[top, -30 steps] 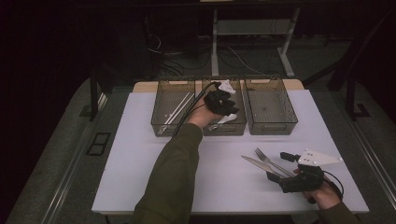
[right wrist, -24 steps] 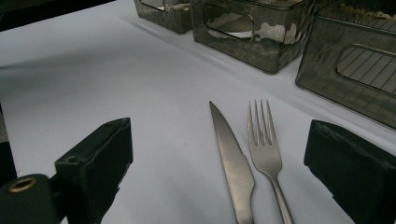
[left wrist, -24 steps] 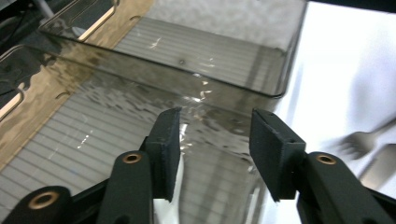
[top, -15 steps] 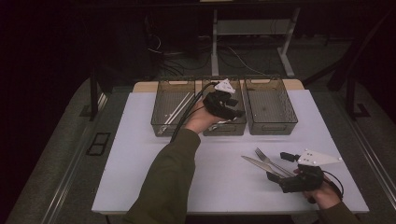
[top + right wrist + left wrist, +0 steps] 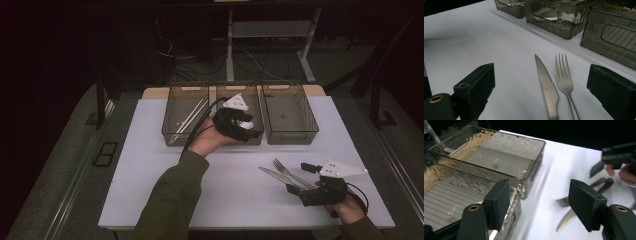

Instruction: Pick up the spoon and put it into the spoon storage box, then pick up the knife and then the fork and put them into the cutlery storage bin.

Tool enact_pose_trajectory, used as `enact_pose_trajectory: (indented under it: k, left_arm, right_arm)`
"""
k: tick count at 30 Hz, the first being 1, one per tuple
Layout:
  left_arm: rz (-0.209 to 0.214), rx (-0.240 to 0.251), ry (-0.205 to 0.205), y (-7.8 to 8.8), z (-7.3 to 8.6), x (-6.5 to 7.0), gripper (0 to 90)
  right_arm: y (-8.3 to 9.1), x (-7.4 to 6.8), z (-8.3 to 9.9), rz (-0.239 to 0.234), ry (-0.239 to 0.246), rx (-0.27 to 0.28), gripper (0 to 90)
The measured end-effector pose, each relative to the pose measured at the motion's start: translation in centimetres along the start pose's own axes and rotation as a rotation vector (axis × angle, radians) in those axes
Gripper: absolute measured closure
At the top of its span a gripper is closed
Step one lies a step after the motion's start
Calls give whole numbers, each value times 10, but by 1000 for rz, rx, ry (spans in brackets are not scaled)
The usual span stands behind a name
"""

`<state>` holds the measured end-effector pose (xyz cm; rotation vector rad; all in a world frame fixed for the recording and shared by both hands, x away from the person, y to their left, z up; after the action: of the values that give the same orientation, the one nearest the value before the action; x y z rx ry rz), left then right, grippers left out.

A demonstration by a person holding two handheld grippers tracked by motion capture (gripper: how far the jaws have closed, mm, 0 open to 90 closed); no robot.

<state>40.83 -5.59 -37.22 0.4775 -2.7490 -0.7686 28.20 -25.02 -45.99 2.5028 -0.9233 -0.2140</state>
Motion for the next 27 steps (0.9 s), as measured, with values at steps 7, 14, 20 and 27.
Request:
enact_pose_trajectory:
  k: [7, 14, 20, 27]
  left_arm:
    - [-1, -3, -7, 14, 14, 14, 287]
    - [-15, 38, 15, 29, 28, 20, 227]
    - [-40, 57, 47, 42, 49, 18, 169]
    - [-71, 65, 59, 58, 70, 21, 141]
  right_arm:
    - [1, 1, 0, 4, -3, 3, 80]
    - [1, 1, 0, 3, -9, 5, 80]
    - [1, 2, 0, 3, -11, 1, 80]
    - [1, 3, 0, 6, -15, 7, 80]
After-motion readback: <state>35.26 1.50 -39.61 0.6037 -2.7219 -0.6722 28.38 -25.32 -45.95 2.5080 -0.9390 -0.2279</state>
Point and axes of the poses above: each handheld gripper's, and its own axes: y roughly backward along the jaws, z roughly out of its underside, x roughly to its right, the point moved 7 cm from there along -y, roughly forward along the jaws, and after that the axes turned 8 degrees about y, right-handed, at the moved point
